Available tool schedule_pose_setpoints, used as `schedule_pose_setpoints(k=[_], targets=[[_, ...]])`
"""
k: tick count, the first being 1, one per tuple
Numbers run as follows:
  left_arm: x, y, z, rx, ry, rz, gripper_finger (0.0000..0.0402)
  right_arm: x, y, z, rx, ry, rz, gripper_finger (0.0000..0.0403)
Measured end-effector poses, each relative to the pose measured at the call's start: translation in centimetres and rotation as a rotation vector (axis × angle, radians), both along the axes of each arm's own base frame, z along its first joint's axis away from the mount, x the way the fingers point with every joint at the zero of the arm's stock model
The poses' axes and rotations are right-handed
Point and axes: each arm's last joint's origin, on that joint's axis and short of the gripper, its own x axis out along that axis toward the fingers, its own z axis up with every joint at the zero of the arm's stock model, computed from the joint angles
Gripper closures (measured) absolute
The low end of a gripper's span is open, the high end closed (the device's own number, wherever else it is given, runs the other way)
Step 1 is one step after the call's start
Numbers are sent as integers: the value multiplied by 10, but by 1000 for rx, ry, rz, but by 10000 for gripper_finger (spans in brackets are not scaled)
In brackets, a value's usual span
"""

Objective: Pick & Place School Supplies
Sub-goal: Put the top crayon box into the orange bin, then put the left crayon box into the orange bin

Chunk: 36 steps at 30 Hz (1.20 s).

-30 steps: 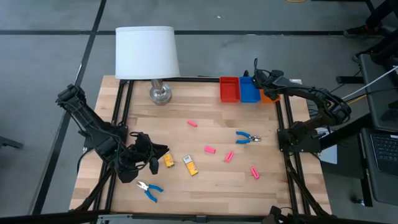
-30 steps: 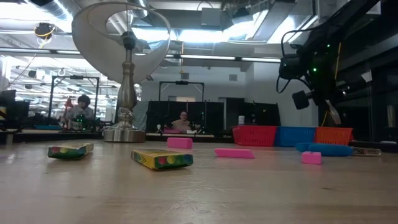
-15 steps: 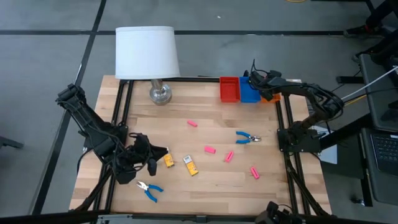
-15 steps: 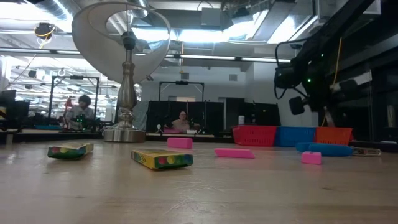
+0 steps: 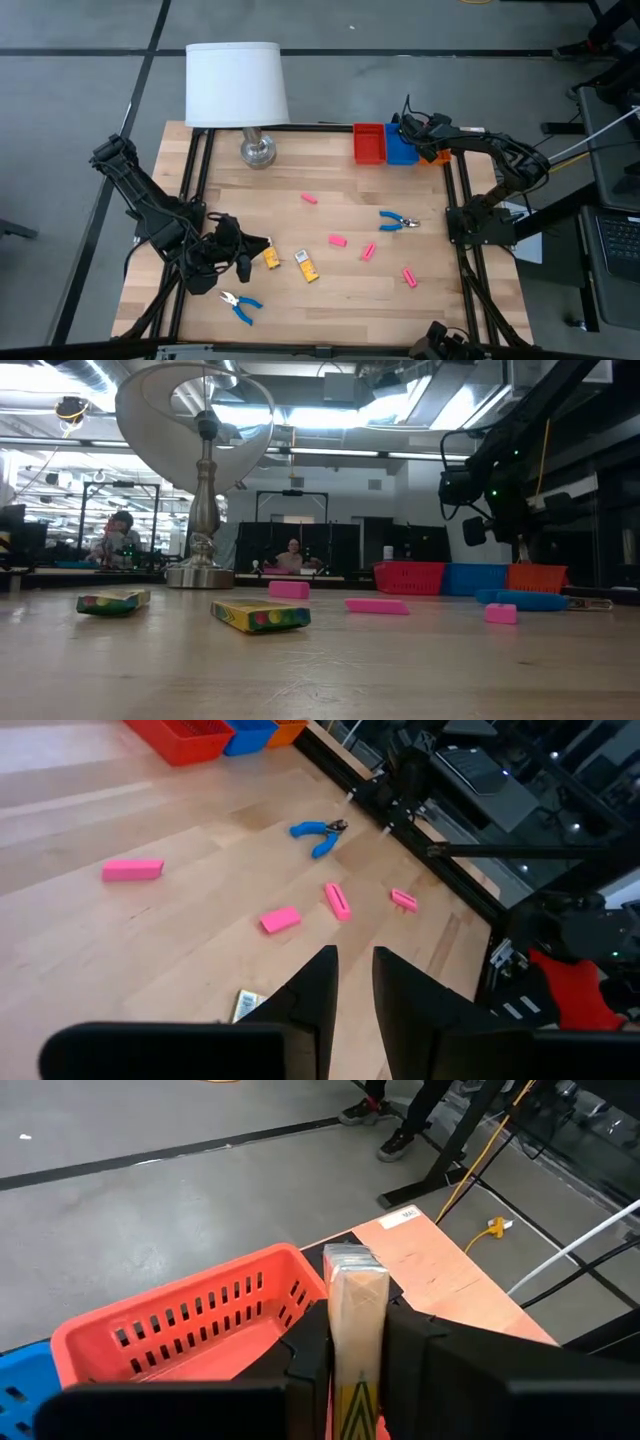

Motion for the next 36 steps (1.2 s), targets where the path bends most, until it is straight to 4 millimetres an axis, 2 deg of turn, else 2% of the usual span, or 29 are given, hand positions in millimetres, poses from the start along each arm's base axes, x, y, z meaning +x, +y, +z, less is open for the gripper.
schedule_pose_setpoints(k=[13,18,22,26,29,33,36], targets=[[0,0,0,8,1,-2,341,5,-1,-2,67,-121,37,309],[0,0,0,12,-1,0,341,19,-1,3,63,-177,160,296],[0,1,0,25,-5,8,341,35,8,14,16,-206,272,292],[0,1,0,39,-7,13,341,53,28,28,-5,-239,415,292],[0,2,0,55,-3,11,341,70,53,42,7,-291,610,291],[-1,3,-1,85,9,21,341,94,101,62,85,-436,972,291],[-4,7,-3,77,23,52,341,107,144,70,265,-633,1258,291]])
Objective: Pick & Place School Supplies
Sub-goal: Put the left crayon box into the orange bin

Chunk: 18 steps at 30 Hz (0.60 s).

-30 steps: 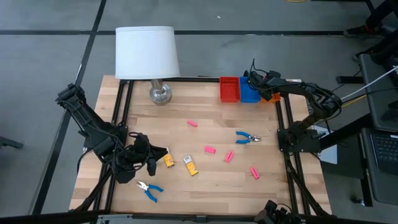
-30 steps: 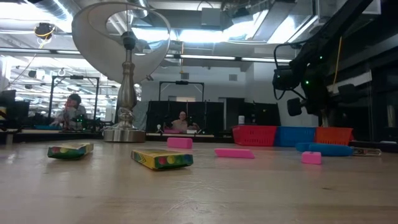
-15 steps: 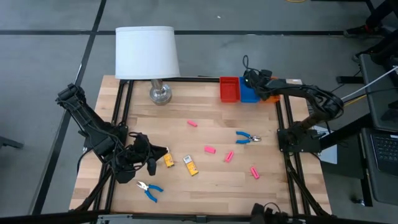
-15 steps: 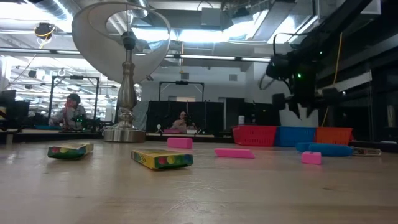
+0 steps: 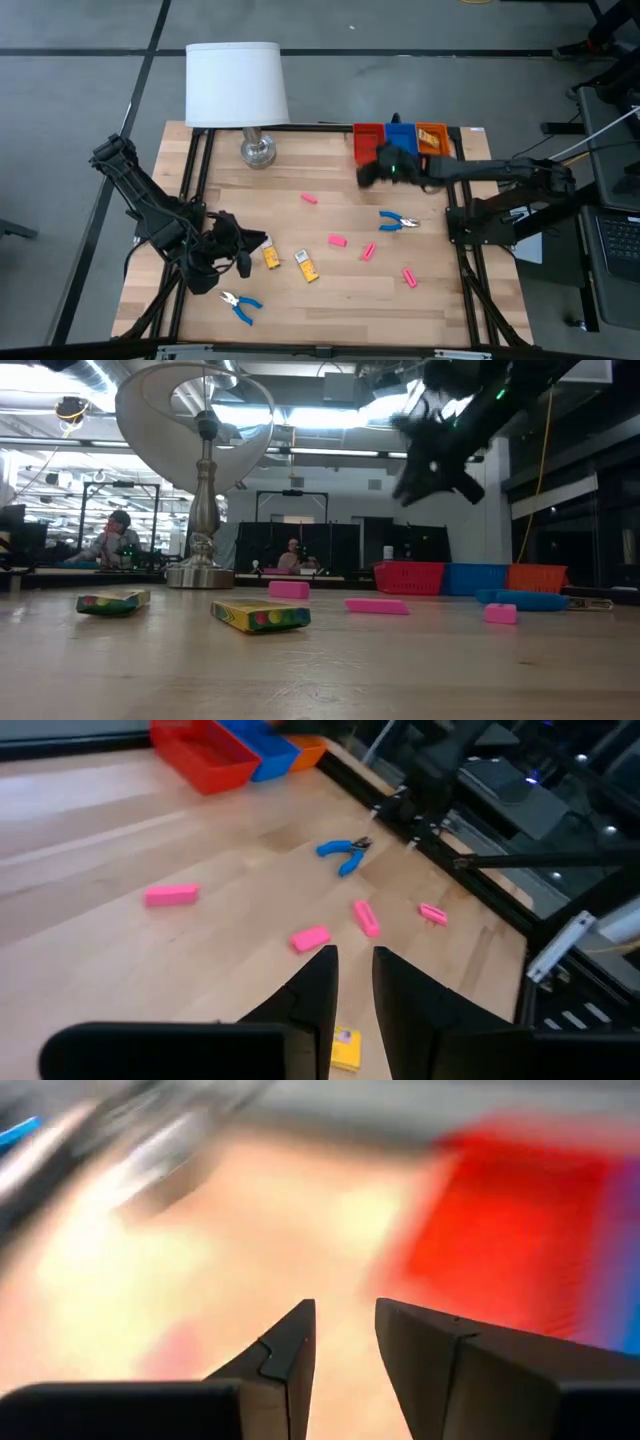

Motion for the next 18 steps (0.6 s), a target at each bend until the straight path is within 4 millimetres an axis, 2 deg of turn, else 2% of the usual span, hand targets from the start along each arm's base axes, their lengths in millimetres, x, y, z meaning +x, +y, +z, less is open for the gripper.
schedule_pose_setpoints(k=[3,5,9,14,18], targets=[[-5,8,-5,-54,57,37,341,6,41,0,253,-53,195,291],[-7,14,-9,-123,168,26,341,7,71,-1,382,-55,273,291],[-6,11,-16,-143,390,-166,340,3,119,-5,495,-20,371,291],[1,-2,-12,146,407,-490,325,-2,152,0,484,-94,349,291],[1,9,-17,282,522,-537,299,-3,168,7,505,-191,342,291]])
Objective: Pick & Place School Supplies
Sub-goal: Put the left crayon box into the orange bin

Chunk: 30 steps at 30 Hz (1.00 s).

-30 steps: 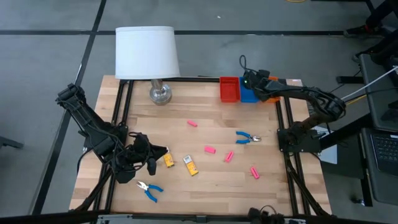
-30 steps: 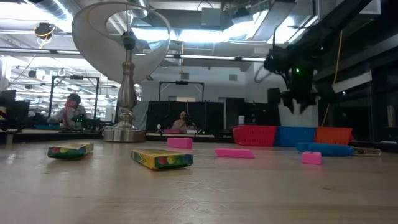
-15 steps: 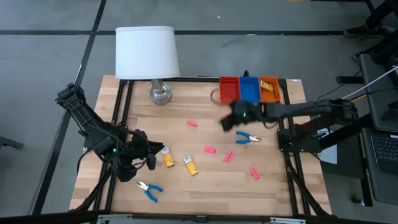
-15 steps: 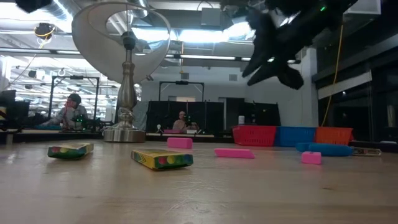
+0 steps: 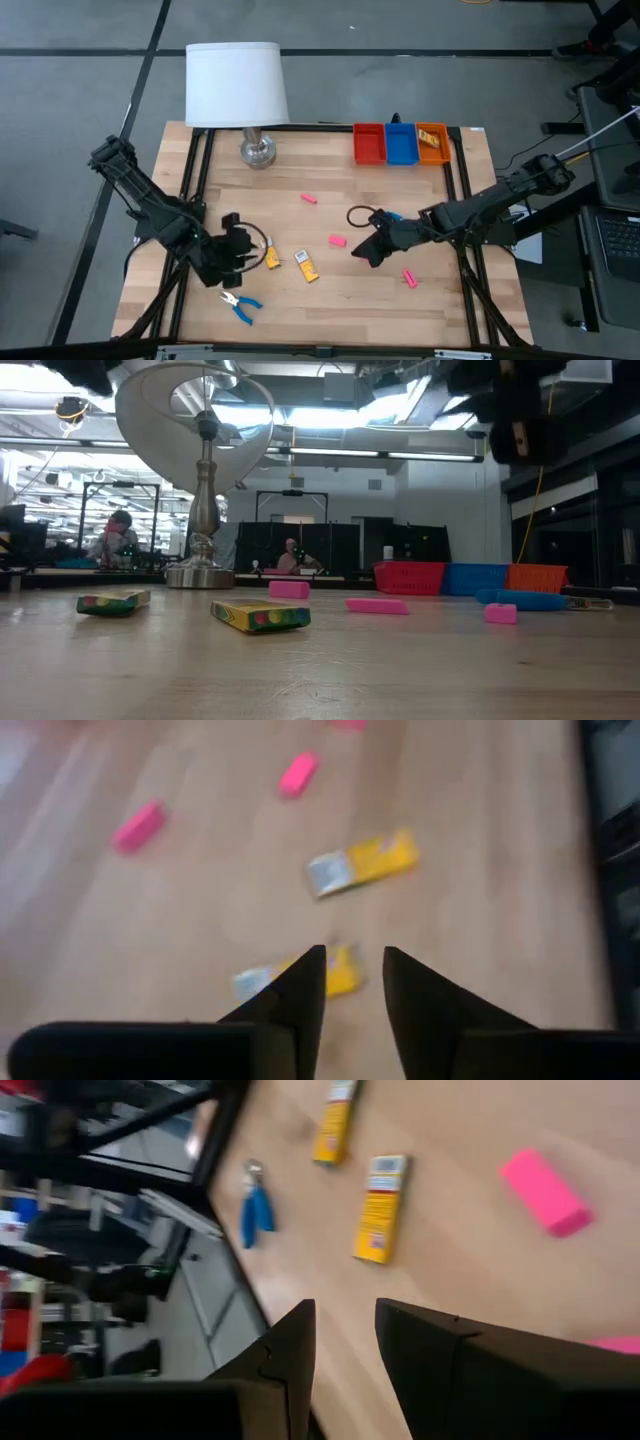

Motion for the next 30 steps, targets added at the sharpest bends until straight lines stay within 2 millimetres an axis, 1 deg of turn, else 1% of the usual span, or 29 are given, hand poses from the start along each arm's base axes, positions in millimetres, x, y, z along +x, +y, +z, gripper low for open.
schedule_pose_setpoints(k=[2,6,10,14,18,22,26,30], targets=[[1,6,-3,62,70,-57,280,0,6,5,8,-60,-32,291],[11,11,-12,193,211,-343,233,0,12,10,-16,-140,-108,291],[28,18,-26,277,313,-528,184,-1,15,13,-44,-182,-132,291],[48,27,-44,355,396,-692,150,-2,17,14,-70,-200,-163,291],[69,35,-66,336,468,-820,139,-3,20,17,-79,-238,-170,291],[78,39,-87,332,553,-939,141,-4,24,20,-88,-269,-199,291],[81,39,-98,344,599,-1017,141,-7,28,22,-94,-297,-229,291],[86,38,-103,380,581,-1085,142,-9,31,22,-109,-306,-263,291]])
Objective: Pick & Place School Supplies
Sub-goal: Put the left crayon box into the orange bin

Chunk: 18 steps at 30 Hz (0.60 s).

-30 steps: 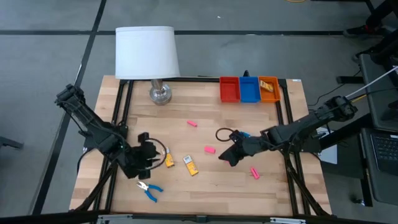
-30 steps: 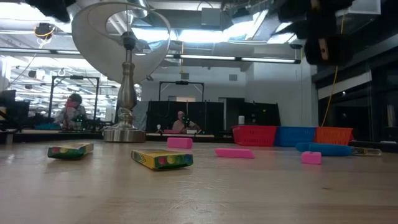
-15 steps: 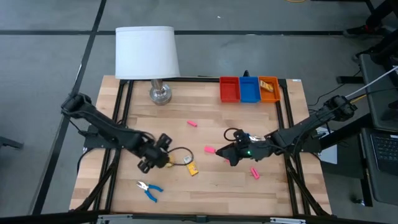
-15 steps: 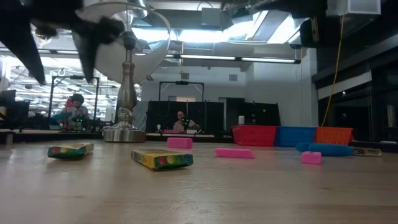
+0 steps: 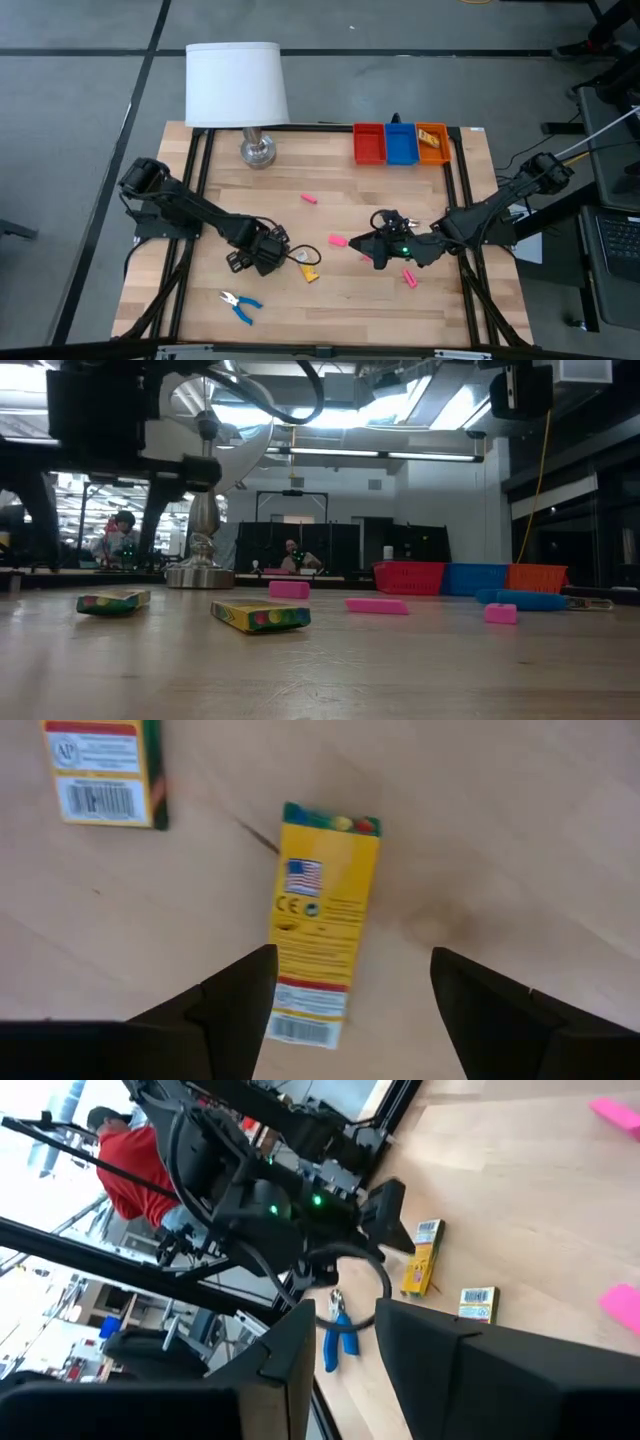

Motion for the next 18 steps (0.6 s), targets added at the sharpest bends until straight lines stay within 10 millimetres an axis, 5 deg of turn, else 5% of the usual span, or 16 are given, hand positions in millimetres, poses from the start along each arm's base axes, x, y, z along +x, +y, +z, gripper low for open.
schedule_pose_setpoints(k=[8,18], targets=[[7,1,-1,-12,-57,-56,139,-1,1,0,7,-4,-28,291],[-8,11,-27,2,-20,-62,139,-2,1,0,10,-5,-45,291]])
